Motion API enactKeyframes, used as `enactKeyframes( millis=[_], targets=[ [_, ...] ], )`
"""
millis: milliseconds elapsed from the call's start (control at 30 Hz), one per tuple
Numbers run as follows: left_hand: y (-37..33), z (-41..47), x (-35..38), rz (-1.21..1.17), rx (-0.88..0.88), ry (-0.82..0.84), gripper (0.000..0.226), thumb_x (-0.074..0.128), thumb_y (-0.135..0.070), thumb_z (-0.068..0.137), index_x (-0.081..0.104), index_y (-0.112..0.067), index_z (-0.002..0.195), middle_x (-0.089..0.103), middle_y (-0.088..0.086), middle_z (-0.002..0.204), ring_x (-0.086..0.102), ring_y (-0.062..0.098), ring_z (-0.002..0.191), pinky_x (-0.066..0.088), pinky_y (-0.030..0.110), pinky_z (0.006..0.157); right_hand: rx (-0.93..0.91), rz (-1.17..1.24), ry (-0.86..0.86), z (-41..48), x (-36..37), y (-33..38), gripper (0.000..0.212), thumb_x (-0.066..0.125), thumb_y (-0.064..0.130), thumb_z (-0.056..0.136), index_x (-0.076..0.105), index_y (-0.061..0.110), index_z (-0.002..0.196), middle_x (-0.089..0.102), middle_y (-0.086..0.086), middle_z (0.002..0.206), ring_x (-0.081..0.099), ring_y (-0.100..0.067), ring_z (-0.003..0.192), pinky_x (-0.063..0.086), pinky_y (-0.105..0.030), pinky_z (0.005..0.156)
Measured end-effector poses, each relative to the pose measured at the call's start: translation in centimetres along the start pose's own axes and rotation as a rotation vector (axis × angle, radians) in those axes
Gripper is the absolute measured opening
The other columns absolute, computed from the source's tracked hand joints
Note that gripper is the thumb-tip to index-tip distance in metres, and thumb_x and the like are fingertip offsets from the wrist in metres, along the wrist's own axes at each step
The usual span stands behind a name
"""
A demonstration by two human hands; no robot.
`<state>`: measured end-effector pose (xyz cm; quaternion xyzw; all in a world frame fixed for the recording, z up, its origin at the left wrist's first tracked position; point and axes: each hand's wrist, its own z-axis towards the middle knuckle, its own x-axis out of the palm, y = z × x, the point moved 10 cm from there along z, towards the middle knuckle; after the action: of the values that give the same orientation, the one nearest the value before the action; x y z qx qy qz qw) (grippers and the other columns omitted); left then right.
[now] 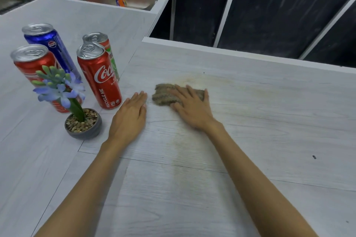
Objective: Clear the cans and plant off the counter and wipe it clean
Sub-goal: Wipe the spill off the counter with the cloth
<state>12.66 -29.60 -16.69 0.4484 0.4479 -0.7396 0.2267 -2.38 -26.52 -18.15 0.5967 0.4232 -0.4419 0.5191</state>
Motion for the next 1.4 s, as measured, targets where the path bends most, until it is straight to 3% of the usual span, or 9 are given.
enactKeyframes(
  millis=[200, 367, 500, 767, 867, 967, 1100, 1267, 1400],
  targets=[
    [0.1, 0.0, 0.1, 0.009, 0.003, -0.004, 0.044, 0.027, -0.019, 0.099, 0.03, -0.011, 0.142, 0.029, 0.001, 0.151, 0.021, 0.011, 0.142, 0.008, 0.019, 0.113, -0.168, -0.006, 0.019, -10.3, 0.8, 0.5, 0.058, -0.002, 0.065, 0.082, -0.005, 0.055, 0.138, -0.008, 0.031, 0.15, -0.016, 0.0, 0.141, -0.022, -0.044, 0.112],
    [0.1, 0.1, 0.1, 0.014, 0.002, -0.005, 0.044, 0.028, -0.019, 0.099, 0.03, -0.011, 0.142, 0.029, 0.001, 0.151, 0.021, 0.01, 0.142, 0.008, 0.019, 0.112, -0.023, 0.007, 0.038, -1.2, -1.1, -4.5, 0.049, 0.015, 0.053, 0.096, 0.002, 0.048, 0.143, 0.002, 0.02, 0.156, -0.005, -0.011, 0.146, -0.013, -0.052, 0.113],
    [0.1, 0.1, 0.2, 0.019, -0.001, -0.002, 0.044, 0.027, -0.018, 0.099, 0.03, -0.012, 0.142, 0.029, 0.001, 0.152, 0.021, 0.01, 0.142, 0.008, 0.019, 0.112, 0.053, 0.001, 0.043, 3.8, -0.5, -2.4, 0.051, 0.02, 0.047, 0.098, 0.005, 0.041, 0.147, 0.001, 0.014, 0.158, -0.005, -0.016, 0.146, -0.012, -0.06, 0.112],
    [0.1, 0.1, 0.2, 0.011, 0.005, -0.002, 0.043, 0.028, -0.016, 0.099, 0.031, -0.011, 0.142, 0.029, 0.001, 0.151, 0.022, 0.011, 0.141, 0.009, 0.02, 0.112, -0.218, -0.021, 0.047, -10.6, 0.7, 1.1, 0.053, 0.002, 0.062, 0.086, -0.01, 0.055, 0.137, -0.011, 0.028, 0.152, -0.017, -0.002, 0.142, -0.022, -0.047, 0.112],
    [0.2, 0.1, 0.2, 0.005, 0.01, -0.006, 0.043, 0.027, -0.018, 0.099, 0.032, -0.011, 0.141, 0.03, 0.001, 0.151, 0.022, 0.01, 0.141, 0.008, 0.019, 0.112, -0.167, -0.042, 0.074, -9.4, -0.3, -2.6, 0.053, -0.001, 0.068, 0.082, -0.016, 0.058, 0.131, -0.012, 0.029, 0.15, -0.016, -0.002, 0.141, -0.021, -0.044, 0.112],
    [0.2, 0.2, 0.3, 0.006, 0.003, -0.006, 0.043, 0.027, -0.019, 0.099, 0.032, -0.012, 0.141, 0.029, 0.001, 0.151, 0.022, 0.01, 0.142, 0.009, 0.02, 0.113, 0.003, -0.04, 0.029, -2.6, -1.6, -6.6, 0.049, 0.012, 0.056, 0.093, -0.005, 0.052, 0.139, -0.001, 0.018, 0.157, -0.006, -0.012, 0.146, -0.012, -0.052, 0.114],
    [0.2, 0.2, 0.4, 0.012, -0.001, 0.003, 0.044, 0.026, -0.018, 0.099, 0.031, -0.011, 0.142, 0.029, 0.001, 0.151, 0.021, 0.011, 0.142, 0.009, 0.021, 0.114, 0.089, -0.027, 0.035, 2.9, -1.0, -4.3, 0.051, 0.02, 0.045, 0.099, 0.004, 0.041, 0.147, 0.001, 0.013, 0.158, -0.004, -0.016, 0.147, -0.011, -0.06, 0.112],
    [0.1, 0.0, 0.2, -0.026, 0.004, 0.028, 0.043, 0.026, -0.016, 0.099, 0.032, -0.011, 0.142, 0.029, 0.002, 0.151, 0.02, 0.012, 0.142, 0.01, 0.022, 0.114, -0.096, -0.062, -0.01, -5.7, 0.8, 1.1, 0.052, 0.016, 0.049, 0.097, -0.001, 0.045, 0.145, -0.002, 0.018, 0.157, -0.006, -0.012, 0.146, -0.011, -0.057, 0.113],
    [-0.3, -1.7, -0.7, -0.132, 0.037, 0.049, 0.043, 0.028, -0.015, 0.099, 0.032, -0.011, 0.142, 0.029, 0.001, 0.151, 0.015, 0.01, 0.143, 0.006, 0.02, 0.113, -0.153, -0.057, 0.029, -14.9, 1.4, 0.5, 0.052, 0.001, 0.064, 0.085, -0.015, 0.059, 0.134, -0.016, 0.031, 0.149, -0.021, 0.002, 0.139, -0.023, -0.042, 0.111]
  ],
)
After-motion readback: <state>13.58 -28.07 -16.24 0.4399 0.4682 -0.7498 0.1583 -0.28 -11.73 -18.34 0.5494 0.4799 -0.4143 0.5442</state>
